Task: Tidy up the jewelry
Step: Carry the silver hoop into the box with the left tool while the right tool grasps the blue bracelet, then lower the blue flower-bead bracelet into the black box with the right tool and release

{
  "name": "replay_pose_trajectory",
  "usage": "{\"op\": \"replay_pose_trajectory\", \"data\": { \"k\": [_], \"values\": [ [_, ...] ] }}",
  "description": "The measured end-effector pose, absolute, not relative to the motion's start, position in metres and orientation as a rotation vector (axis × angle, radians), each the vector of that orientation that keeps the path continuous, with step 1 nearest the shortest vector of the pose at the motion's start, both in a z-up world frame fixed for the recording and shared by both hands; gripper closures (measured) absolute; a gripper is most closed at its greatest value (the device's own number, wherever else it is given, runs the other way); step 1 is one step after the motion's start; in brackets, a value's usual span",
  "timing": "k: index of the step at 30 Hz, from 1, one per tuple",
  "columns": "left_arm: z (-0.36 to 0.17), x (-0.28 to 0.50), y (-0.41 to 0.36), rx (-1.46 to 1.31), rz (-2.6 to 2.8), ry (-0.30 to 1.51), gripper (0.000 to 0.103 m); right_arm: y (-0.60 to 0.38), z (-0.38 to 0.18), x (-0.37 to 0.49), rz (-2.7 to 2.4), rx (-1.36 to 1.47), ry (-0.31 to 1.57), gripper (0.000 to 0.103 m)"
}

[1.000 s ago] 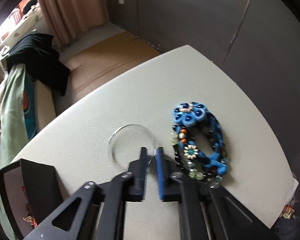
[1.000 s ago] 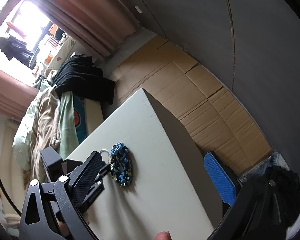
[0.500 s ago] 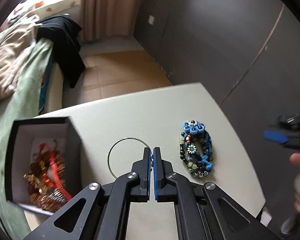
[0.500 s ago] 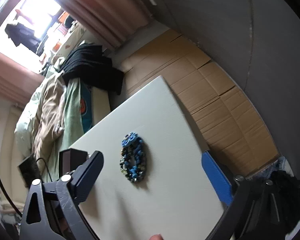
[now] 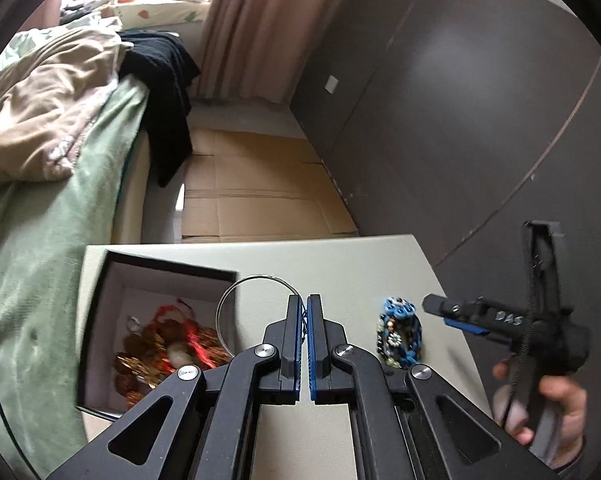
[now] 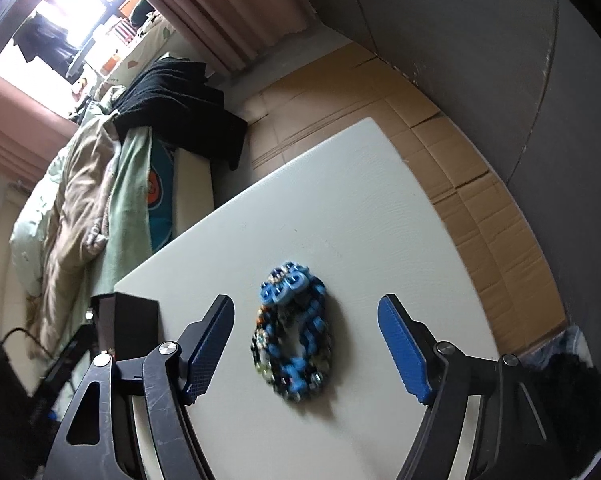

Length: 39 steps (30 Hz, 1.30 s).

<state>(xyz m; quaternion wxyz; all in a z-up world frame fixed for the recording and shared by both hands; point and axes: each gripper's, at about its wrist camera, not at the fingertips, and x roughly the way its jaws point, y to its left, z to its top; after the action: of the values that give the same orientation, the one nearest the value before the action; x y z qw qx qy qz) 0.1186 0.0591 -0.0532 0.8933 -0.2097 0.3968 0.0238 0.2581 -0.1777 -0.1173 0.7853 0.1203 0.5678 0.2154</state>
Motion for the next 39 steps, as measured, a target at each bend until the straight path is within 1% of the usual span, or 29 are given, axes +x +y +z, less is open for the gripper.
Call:
{"op": "replay_pose_trajectory", "data": {
  "k": [7,13,15,16,17,19,20,22,23,24,25,26,27,28,39],
  "values": [
    [-0.054,0.114,0.101,-0.525,0.106,0.818,0.102,-0.142,-0.132,0.269,0.418,0.120,1.225,0.028],
    [-0.061,0.110,0.117,-0.552,0.141,0.856,0.101,-0.113,-0.137,0.265,0.376,-0.064,1.219,0.028],
    [-0.063,0.108,0.117,-0.548,0.137,0.862,0.101,-0.107,-0.136,0.261,0.343,-0.130,1.201,0.042],
    [-0.063,0.107,0.117,-0.548,0.137,0.865,0.101,-0.105,-0.135,0.261,0.324,-0.157,1.197,0.060],
    [-0.064,0.107,0.118,-0.550,0.135,0.866,0.101,-0.106,-0.134,0.260,0.326,-0.155,1.198,0.067],
    [-0.069,0.107,0.122,-0.571,0.145,0.892,0.099,-0.110,-0.131,0.261,0.336,-0.118,1.203,0.070],
    [-0.072,0.107,0.125,-0.602,0.138,0.908,0.099,-0.113,-0.128,0.260,0.331,-0.103,1.196,0.075],
    [-0.077,0.107,0.131,-0.656,0.132,0.925,0.097,-0.116,-0.123,0.259,0.340,-0.074,1.187,0.076],
    [-0.078,0.105,0.132,-0.663,0.144,0.929,0.095,-0.119,-0.118,0.257,0.356,-0.040,1.179,0.077],
    [-0.077,0.104,0.133,-0.660,0.155,0.929,0.082,-0.119,-0.115,0.256,0.367,-0.023,1.174,0.078],
    [-0.076,0.102,0.134,-0.660,0.161,0.925,0.057,-0.121,-0.112,0.253,0.385,0.001,1.168,0.079],
    [-0.074,0.100,0.135,-0.664,0.161,0.914,0.042,-0.124,-0.108,0.251,0.406,0.030,1.159,0.082],
    [-0.072,0.096,0.135,-0.670,0.160,0.900,0.021,-0.126,-0.105,0.249,0.424,0.056,1.153,0.084],
    [-0.067,0.091,0.137,-0.672,0.165,0.871,0.018,-0.128,-0.104,0.247,0.432,0.068,1.149,0.084],
    [-0.050,0.073,0.153,-0.657,0.212,0.834,0.018,-0.124,-0.074,0.214,0.615,0.223,1.073,0.085]
  ]
}}
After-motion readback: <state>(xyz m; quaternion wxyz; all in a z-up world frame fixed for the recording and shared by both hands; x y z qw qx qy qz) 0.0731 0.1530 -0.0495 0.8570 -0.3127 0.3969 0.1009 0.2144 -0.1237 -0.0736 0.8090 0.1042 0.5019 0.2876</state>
